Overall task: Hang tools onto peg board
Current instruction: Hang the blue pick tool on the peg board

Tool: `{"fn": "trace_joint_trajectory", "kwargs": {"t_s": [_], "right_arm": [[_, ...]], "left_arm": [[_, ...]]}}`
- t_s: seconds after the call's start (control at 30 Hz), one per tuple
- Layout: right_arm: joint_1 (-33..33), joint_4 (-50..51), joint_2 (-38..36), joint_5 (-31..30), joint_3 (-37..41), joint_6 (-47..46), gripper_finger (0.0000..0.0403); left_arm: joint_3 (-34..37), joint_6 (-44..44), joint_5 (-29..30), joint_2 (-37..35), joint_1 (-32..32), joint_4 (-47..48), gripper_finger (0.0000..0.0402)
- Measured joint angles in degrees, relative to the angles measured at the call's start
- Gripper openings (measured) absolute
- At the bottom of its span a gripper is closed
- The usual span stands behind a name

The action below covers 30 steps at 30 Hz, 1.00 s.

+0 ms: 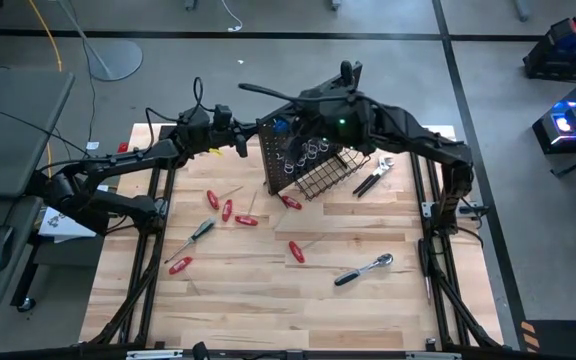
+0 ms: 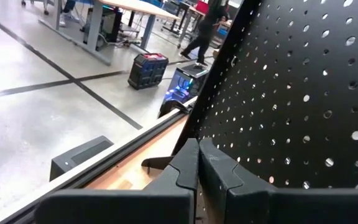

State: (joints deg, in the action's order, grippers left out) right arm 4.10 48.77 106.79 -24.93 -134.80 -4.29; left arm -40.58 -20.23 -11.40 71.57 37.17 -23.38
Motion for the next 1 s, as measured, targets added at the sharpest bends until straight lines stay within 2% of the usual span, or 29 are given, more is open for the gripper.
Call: {"fn": "trace_joint_trajectory", "kwargs": {"t_s": [0.4,0.77,1.0], "right_arm": [[-0.4,1.4,0.6,3.6,0.0,-1.2,0.0000],[-0.4,-1.3,1.0,4.2,0.0,-0.2,0.0000],[-0.5,-4.9,-1.6,2.9,-0.1,0.9,0.0000]], "left_arm": [[0.0,-0.7,0.0,0.0,0.0,0.0,0.0000],[0.0,1.7,0.2,0.0,0.1,0.0,0.0000],[0.0,2.6,0.1,-1.8,3.1,0.8,0.0000]]}}
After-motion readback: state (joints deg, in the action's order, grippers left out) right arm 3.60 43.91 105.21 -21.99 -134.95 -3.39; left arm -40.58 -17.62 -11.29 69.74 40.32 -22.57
